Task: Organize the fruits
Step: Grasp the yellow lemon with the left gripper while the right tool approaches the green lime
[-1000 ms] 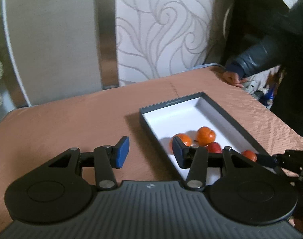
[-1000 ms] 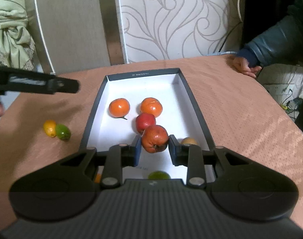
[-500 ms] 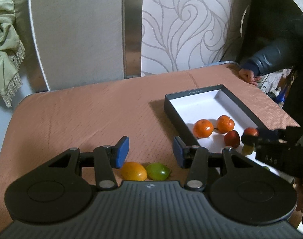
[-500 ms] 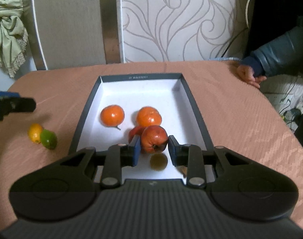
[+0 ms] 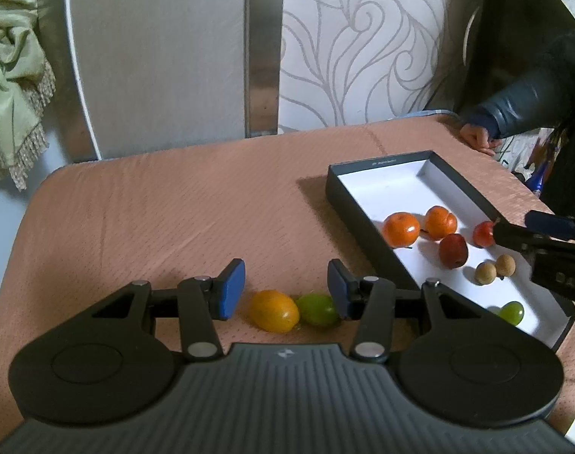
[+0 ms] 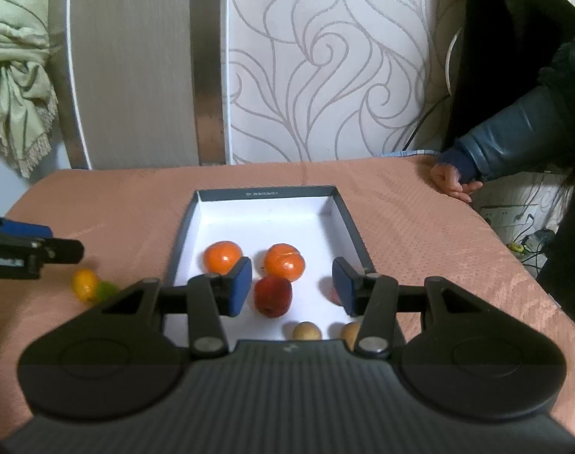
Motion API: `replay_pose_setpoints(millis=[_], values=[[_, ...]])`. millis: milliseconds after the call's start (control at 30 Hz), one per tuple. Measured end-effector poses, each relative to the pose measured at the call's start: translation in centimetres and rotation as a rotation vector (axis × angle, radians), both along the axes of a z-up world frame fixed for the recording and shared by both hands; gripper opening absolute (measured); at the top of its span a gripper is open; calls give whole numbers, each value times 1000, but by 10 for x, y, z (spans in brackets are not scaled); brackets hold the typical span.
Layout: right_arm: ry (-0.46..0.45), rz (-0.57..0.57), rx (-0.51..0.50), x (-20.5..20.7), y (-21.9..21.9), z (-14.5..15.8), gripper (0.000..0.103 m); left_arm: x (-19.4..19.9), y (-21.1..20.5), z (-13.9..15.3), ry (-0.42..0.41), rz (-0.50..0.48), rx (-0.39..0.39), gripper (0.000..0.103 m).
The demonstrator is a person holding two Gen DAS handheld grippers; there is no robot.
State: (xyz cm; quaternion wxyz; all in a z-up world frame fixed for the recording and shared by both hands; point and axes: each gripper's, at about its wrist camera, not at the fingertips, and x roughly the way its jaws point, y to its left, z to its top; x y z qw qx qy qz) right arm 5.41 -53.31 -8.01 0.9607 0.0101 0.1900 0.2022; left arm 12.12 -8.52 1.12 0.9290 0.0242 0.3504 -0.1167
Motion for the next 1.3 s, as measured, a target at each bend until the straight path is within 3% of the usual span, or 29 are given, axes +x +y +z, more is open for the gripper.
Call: replay_pose_setpoints(millis=[700, 1300], values=[[9, 180, -30, -58, 58, 1, 49, 6, 53, -25, 39, 35, -12, 54], [55, 204, -55, -72, 62, -7, 48, 4, 34, -46, 71, -82, -30, 54]])
